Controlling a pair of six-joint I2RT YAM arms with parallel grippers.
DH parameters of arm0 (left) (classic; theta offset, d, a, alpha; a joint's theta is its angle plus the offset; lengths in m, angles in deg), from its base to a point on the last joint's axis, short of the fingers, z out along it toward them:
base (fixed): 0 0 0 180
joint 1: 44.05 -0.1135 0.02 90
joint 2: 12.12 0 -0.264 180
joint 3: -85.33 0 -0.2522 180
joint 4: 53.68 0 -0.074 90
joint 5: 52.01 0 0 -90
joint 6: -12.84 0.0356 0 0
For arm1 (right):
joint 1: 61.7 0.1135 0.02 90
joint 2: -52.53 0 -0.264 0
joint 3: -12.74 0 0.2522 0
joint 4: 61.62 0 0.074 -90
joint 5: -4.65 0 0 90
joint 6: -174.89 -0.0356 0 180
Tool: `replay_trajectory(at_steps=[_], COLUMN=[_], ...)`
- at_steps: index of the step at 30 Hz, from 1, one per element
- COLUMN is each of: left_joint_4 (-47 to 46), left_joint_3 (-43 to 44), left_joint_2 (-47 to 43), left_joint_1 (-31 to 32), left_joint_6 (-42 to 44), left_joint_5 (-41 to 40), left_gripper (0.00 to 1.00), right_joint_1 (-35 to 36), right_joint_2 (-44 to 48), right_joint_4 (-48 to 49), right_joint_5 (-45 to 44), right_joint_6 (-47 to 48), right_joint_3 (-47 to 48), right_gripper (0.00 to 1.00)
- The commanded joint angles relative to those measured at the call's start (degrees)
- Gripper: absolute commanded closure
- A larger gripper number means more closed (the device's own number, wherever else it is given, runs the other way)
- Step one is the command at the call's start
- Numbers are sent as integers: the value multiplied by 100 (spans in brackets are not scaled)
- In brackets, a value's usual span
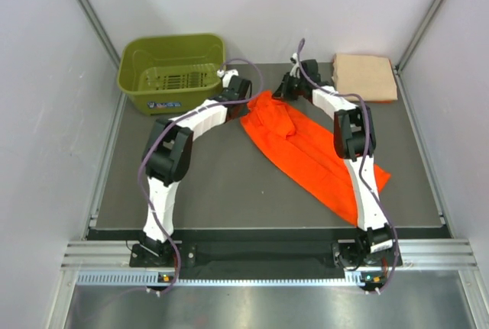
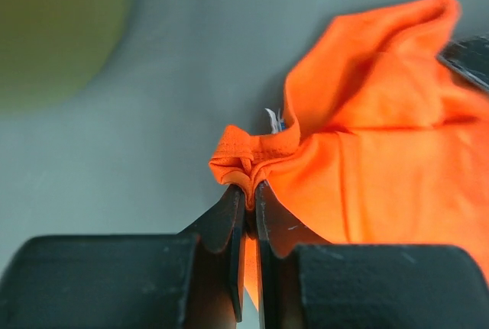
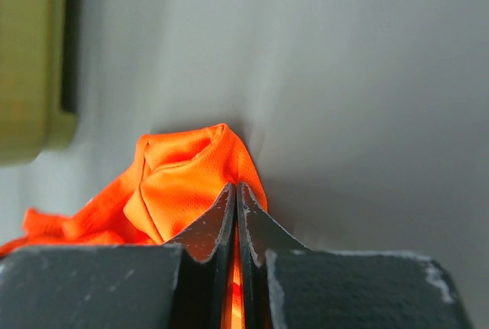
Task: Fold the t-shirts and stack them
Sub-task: Fold the tshirt
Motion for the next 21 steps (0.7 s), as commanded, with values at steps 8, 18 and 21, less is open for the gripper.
replay_trajectory(at_steps=[8,18,21], left_joint_4=[177,-157,-25], left_joint_3=[2860,3855,4023], left_joint_2=[1960,2366,2208], left_joint_1=[-11,-116,-151], left_joint_6=[1438,2098,2133], left_joint_5=[-7,-219,-272], left_gripper=[99,55,35], right_joint_1=[-788,-912,-938], right_joint_2=[221,854,1056], right_joint_4=[-331,-1014,-1648], right_joint_5=[-417,-530,-943], right_joint_6=[348,569,814], right_joint_3=[318,405,800], right_gripper=[100,80,66])
